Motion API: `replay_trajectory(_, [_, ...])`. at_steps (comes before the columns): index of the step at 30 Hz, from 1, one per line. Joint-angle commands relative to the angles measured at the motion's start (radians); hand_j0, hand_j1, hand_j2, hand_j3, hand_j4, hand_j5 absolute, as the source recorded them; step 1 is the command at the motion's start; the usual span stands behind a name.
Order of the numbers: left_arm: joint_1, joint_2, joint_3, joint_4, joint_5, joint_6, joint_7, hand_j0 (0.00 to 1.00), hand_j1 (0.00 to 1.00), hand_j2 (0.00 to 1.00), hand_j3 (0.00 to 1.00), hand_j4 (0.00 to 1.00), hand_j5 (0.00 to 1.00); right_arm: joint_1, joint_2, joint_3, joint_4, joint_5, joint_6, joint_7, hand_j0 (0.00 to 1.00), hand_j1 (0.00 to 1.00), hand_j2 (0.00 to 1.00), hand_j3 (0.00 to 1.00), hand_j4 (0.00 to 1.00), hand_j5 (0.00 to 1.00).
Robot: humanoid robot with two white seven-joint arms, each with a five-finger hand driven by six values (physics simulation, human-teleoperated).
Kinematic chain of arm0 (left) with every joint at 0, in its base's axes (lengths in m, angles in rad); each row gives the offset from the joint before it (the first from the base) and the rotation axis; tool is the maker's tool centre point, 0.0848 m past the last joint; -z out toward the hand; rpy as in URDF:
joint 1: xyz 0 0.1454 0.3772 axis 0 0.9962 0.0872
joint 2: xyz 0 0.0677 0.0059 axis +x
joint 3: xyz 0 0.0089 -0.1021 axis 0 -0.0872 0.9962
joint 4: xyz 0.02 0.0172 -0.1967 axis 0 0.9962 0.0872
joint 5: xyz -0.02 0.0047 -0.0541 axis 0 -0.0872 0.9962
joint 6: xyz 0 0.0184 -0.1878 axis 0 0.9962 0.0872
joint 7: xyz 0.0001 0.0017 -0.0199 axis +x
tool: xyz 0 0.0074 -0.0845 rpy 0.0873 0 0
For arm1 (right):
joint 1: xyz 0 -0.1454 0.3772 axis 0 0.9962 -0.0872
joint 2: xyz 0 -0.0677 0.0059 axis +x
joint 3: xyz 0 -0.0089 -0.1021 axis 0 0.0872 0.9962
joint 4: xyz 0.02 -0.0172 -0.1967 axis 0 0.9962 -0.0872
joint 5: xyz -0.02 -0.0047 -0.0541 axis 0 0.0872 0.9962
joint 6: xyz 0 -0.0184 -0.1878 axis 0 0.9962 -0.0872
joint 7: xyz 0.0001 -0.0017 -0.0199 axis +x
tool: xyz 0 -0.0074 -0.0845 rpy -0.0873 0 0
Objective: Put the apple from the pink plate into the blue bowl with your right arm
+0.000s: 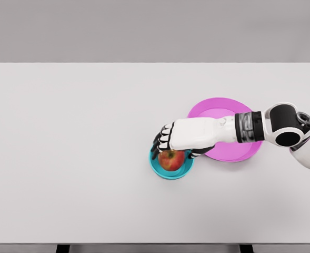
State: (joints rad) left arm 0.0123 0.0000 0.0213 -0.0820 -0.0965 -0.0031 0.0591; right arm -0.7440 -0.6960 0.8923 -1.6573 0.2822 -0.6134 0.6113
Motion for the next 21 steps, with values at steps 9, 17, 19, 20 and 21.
replay_trajectory(9, [0.0, 0.0, 0.0, 0.001, 0.0, 0.0, -0.001, 1.0, 1.0, 1.0, 1.0, 1.0, 1.0, 0.009, -0.039, -0.196, -0.012, -0.011, 0.003, 0.0, 1.0, 1.0, 1.0, 1.0, 1.0, 1.0])
replay_trajectory(17, [0.0, 0.0, -0.001, -0.001, -0.002, 0.0, 0.001, 1.0, 1.0, 1.0, 1.0, 1.0, 1.0, 0.123, -0.117, -0.509, 0.166, -0.021, 0.003, 0.0, 1.0, 1.0, 1.0, 1.0, 1.0, 1.0])
replay_trajectory(19, [0.0, 0.0, 0.0, 0.001, 0.0, 0.0, 0.001, 1.0, 1.0, 1.0, 1.0, 1.0, 1.0, 0.121, -0.12, -0.515, 0.264, -0.021, 0.003, 0.0, 1.0, 1.0, 1.0, 1.0, 1.0, 1.0])
replay_trajectory(20, [0.0, 0.0, 0.0, -0.001, 0.0, 0.0, 0.001, 1.0, 1.0, 1.0, 1.0, 1.0, 1.0, 0.123, -0.106, -0.555, 0.309, -0.021, 0.003, 0.0, 1.0, 1.0, 1.0, 1.0, 1.0, 1.0])
replay_trajectory(21, [0.0, 0.0, 0.0, 0.001, 0.0, 0.0, 0.001, 1.0, 1.0, 1.0, 1.0, 1.0, 1.0, 0.159, -0.094, -0.623, 0.321, -0.021, 0.003, 0.0, 1.0, 1.0, 1.0, 1.0, 1.0, 1.0])
